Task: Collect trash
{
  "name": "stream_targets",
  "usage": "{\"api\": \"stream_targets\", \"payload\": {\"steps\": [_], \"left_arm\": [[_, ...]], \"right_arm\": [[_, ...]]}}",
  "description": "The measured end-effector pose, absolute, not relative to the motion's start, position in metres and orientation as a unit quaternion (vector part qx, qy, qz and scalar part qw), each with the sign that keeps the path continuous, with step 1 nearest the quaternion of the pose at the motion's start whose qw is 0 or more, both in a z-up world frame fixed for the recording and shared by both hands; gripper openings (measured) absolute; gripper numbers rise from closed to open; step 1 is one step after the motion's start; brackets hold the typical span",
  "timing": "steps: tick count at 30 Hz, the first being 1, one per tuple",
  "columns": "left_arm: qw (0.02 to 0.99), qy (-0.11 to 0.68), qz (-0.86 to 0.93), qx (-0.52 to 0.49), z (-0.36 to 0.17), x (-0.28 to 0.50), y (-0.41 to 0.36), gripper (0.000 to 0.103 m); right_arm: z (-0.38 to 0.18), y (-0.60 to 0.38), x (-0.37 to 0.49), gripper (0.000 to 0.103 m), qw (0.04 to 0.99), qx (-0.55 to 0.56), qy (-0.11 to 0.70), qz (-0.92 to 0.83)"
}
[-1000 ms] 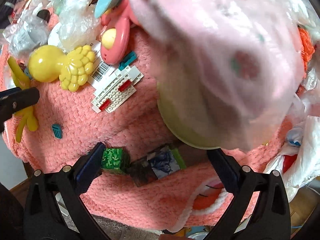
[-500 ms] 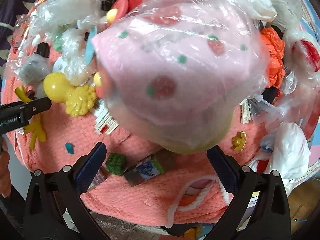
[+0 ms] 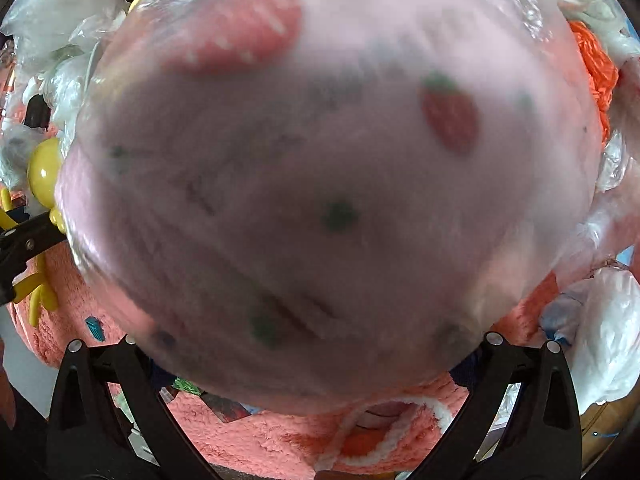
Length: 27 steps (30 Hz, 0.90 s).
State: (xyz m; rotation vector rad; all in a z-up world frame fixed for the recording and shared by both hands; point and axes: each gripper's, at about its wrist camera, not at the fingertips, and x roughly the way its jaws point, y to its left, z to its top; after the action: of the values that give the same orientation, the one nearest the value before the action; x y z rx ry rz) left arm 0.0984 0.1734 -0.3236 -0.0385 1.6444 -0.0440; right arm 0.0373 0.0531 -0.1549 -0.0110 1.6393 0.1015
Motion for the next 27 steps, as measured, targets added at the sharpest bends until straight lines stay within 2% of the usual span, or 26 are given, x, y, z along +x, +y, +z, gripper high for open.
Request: {"api": "stream_targets", "payload": {"steps": [3, 6, 11, 14, 21, 25, 27], "left_arm": [[0.681, 0.732, -0.012, -0.003, -0.340, 0.109, 0.163, 0.095], [0.668, 0.743, -0.022, -0.035, -0.368, 0.109, 0.164, 0.096], [0.671, 0.740, -0.026, -0.037, -0.373, 0.118, 0.159, 0.095], [0.671, 0.740, -0.027, -0.036, -0.375, 0.123, 0.156, 0.091], [0.665, 0.742, -0.030, -0.076, -0.367, 0.137, 0.174, 0.055], [0.663, 0.742, -0.030, -0.090, -0.373, 0.141, 0.184, 0.043], [0.665, 0.741, -0.022, -0.088, -0.373, 0.141, 0.183, 0.040]], "right_arm": [[-0.159, 0.049, 0.036, 0.100, 0.684, -0.001, 0.728, 0.050], [-0.166, 0.045, 0.032, 0.100, 0.689, 0.002, 0.723, 0.052], [-0.163, 0.042, 0.025, 0.100, 0.699, 0.000, 0.713, 0.051], [-0.159, 0.042, 0.021, 0.100, 0.707, -0.002, 0.706, 0.050], [-0.157, 0.036, -0.009, 0.100, 0.729, -0.006, 0.683, 0.054], [-0.158, 0.038, -0.014, 0.100, 0.729, -0.006, 0.683, 0.055], [-0.167, 0.054, -0.019, 0.100, 0.726, -0.006, 0.685, 0.055]]}}
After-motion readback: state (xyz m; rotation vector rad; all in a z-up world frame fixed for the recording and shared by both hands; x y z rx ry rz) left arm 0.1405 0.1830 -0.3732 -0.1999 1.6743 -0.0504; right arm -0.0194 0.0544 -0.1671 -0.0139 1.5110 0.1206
